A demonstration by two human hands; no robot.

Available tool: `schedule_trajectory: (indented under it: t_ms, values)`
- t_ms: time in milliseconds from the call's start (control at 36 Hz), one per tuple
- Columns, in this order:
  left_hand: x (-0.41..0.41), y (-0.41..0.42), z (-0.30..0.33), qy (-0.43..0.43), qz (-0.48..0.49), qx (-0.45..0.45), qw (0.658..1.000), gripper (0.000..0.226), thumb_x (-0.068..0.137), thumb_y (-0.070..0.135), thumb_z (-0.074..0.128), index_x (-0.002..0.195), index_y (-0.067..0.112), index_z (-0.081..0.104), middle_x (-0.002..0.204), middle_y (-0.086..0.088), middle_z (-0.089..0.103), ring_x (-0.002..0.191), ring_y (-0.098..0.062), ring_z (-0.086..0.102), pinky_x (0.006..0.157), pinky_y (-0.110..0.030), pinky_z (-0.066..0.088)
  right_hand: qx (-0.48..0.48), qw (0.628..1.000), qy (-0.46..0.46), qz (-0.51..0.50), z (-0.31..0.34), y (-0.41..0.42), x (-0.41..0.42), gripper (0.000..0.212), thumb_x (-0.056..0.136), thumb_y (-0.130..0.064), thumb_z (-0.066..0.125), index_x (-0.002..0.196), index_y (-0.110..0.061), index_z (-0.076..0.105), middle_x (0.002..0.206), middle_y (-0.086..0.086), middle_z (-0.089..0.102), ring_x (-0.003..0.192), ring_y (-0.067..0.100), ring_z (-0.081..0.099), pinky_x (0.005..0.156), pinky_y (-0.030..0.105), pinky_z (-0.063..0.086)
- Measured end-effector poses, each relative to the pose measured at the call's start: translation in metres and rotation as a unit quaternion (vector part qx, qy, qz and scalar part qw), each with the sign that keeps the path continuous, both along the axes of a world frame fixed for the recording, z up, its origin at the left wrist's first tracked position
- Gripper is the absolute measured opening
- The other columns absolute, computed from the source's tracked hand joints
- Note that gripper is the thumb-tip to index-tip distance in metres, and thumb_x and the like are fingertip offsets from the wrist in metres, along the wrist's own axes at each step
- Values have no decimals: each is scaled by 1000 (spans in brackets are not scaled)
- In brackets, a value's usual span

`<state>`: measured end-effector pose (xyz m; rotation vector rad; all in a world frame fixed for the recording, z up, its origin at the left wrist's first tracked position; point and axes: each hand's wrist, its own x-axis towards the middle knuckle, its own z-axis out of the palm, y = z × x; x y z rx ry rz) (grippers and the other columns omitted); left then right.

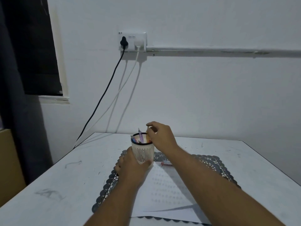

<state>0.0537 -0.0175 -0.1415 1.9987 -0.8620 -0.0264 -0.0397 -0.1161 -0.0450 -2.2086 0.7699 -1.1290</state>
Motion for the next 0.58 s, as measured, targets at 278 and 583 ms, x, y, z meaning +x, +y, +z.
schedule_trajectory:
  t_ms: [278,583]
  values:
    - [-12,11,24,-52,29,-132,989,117,70,45,91,158,21,16,157,-13,34,145,-35,29,113,-59,31,4,999,-39,-26,-24,8,-64,24,102,-21,54,119,-32,66,95,-8,64,71,8,56,72,28,51]
    - [-54,27,36,-273,-198,-51,940,35,99,39,56,68,25,48,59,4,53,57,-9,51,53,-32,40,-69,953,281,-85,-77,39,-144,22,100,-40,48,84,-24,48,81,-5,59,74,13,53,62,35,39]
